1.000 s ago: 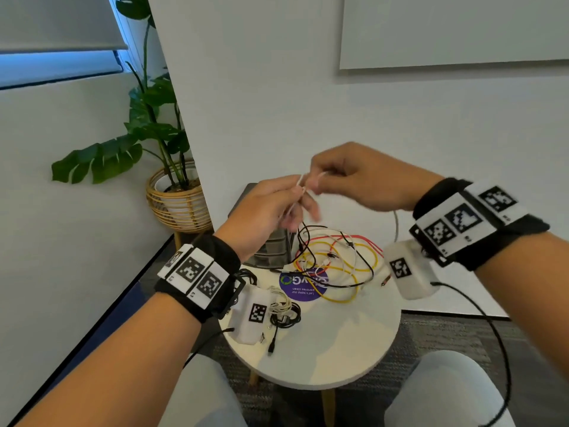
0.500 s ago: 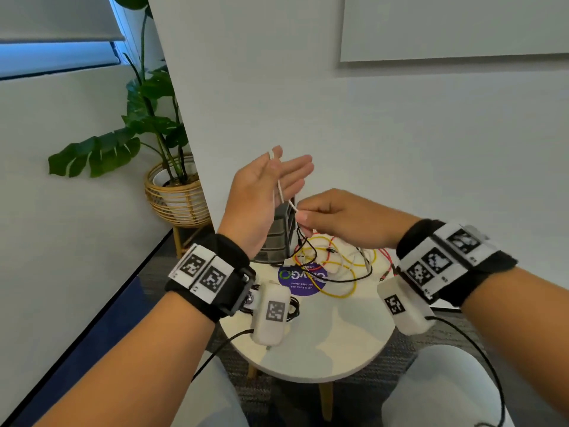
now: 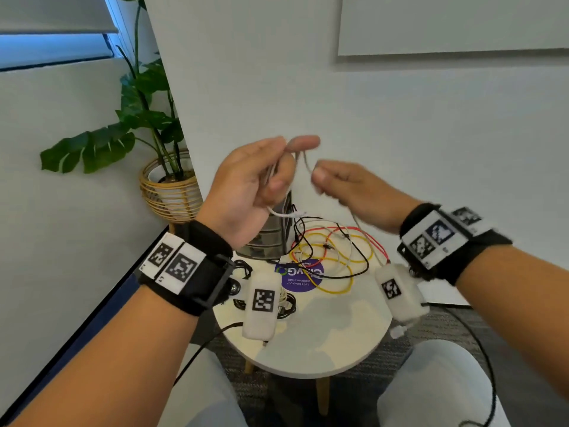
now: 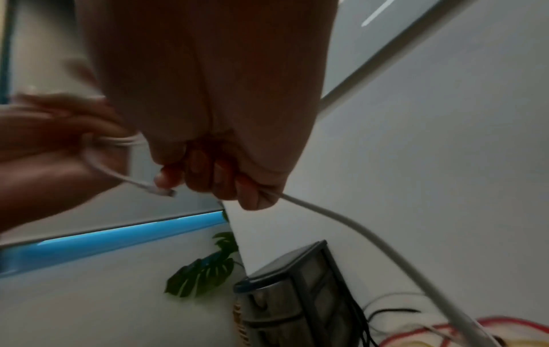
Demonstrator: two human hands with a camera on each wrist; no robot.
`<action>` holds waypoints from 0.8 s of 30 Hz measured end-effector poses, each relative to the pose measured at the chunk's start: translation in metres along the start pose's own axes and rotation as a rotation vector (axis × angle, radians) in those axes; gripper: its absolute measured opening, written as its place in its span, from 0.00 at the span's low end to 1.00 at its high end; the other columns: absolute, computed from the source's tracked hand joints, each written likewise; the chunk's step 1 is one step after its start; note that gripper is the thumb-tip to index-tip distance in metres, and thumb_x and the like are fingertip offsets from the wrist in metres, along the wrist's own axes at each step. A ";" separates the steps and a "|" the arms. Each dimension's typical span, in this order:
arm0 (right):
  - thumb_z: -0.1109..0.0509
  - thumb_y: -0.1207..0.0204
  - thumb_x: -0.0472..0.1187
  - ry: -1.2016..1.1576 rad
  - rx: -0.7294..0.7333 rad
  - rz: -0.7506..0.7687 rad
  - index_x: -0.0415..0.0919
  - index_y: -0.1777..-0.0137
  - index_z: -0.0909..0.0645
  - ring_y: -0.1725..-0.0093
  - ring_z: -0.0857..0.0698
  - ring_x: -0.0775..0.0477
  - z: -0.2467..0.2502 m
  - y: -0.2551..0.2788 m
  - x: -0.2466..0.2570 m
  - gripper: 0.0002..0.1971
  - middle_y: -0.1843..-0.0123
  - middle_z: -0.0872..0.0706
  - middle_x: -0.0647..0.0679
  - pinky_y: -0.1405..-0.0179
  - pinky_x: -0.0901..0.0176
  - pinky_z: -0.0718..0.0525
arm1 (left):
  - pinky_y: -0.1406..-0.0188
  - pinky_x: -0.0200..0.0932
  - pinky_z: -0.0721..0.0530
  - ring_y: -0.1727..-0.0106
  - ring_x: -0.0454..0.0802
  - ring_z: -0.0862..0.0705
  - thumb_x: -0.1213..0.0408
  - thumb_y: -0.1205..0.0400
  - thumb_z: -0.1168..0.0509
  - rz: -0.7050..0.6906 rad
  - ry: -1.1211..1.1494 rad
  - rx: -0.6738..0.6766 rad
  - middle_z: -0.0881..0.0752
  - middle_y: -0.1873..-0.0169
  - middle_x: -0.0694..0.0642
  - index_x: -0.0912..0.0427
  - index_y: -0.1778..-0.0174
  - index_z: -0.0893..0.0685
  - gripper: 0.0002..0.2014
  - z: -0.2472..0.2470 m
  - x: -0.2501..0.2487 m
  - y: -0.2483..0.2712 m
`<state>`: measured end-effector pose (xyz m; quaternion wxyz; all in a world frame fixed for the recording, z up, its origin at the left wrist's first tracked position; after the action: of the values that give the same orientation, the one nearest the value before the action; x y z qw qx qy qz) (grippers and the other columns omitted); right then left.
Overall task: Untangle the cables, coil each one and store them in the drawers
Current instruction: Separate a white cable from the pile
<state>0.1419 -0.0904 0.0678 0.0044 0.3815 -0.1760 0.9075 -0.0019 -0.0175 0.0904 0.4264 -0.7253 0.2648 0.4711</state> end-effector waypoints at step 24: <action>0.39 0.09 0.45 0.116 0.063 0.044 0.42 0.56 0.16 0.64 0.24 0.57 -0.031 0.006 -0.003 0.16 0.67 0.20 0.58 0.59 0.57 0.24 | 0.67 0.37 0.23 0.75 0.42 0.17 0.59 0.07 0.46 -0.044 -0.127 -0.181 0.06 0.55 0.56 0.67 0.32 0.20 0.17 0.007 0.008 -0.003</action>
<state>0.1218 -0.0861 0.0442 -0.0175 0.3241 -0.1554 0.9330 0.0006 -0.0093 0.0831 0.3853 -0.7353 0.1775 0.5286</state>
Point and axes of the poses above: each hand's wrist, its own y-axis away from the middle knuckle, its own z-axis out of the back of the hand, x = y × z, the point moved 6 cm from there along -y, towards the middle knuckle
